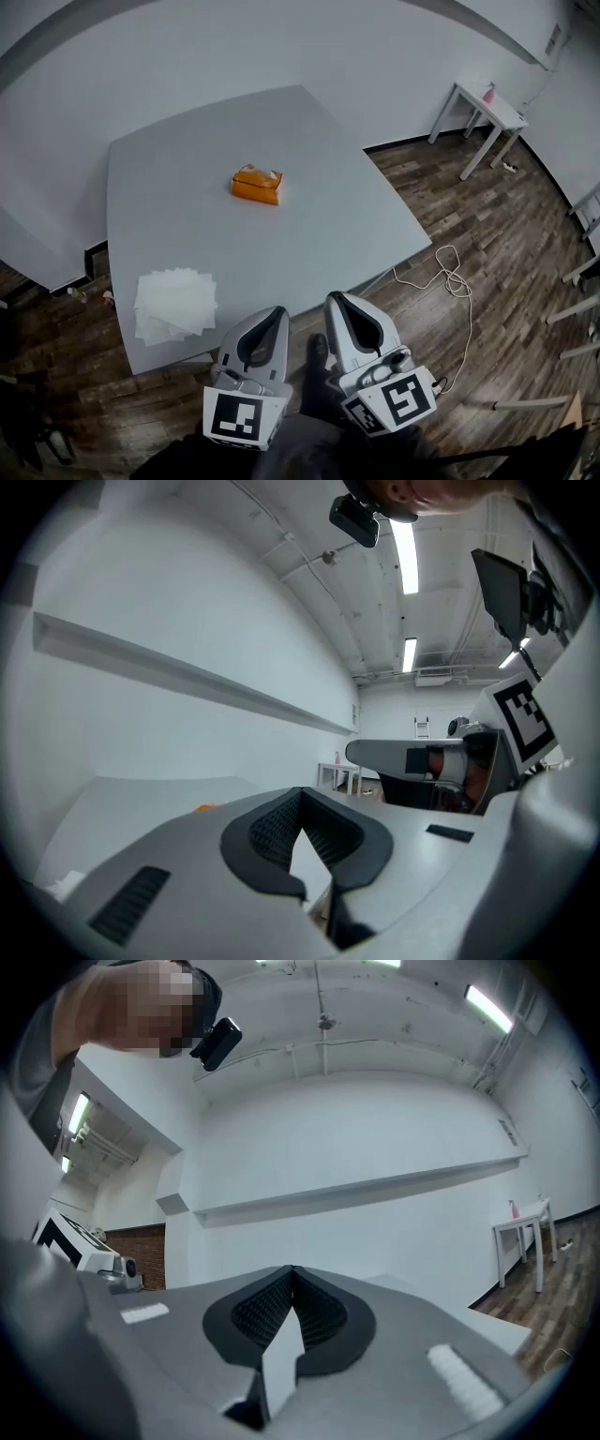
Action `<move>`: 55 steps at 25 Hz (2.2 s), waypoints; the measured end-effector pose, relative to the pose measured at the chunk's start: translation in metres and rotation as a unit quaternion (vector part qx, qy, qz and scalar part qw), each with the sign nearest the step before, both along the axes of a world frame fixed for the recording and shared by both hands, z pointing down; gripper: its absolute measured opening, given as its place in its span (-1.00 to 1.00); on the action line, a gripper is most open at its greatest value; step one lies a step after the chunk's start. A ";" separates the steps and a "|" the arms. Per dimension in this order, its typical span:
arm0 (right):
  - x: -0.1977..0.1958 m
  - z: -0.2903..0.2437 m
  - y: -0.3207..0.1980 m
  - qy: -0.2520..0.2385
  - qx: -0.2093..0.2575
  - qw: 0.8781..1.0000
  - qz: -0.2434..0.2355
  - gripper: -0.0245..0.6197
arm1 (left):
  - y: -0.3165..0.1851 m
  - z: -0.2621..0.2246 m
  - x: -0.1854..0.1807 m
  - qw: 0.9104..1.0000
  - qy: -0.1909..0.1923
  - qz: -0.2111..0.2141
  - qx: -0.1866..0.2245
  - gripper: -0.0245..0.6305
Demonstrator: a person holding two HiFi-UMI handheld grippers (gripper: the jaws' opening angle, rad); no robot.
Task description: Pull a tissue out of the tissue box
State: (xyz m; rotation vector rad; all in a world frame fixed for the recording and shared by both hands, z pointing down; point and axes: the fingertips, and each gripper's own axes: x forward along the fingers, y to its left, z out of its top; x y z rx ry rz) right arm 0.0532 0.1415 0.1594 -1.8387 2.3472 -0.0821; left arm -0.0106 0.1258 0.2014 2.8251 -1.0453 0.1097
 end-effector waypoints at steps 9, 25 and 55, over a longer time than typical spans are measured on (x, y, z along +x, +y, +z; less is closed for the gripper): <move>0.081 0.033 -0.120 -0.025 -0.032 0.996 -0.077 -0.92 | -0.113 0.021 0.080 0.996 -0.040 -0.072 -0.025 -0.93; 0.096 0.047 -0.264 -0.005 -0.041 0.980 -0.194 -0.91 | -0.249 0.020 0.094 0.980 -0.037 -0.190 -0.033 -0.93; 0.037 0.236 -0.444 0.099 -0.196 0.962 -0.160 -0.61 | -0.404 0.199 0.053 0.964 -0.033 -0.157 -0.213 -0.93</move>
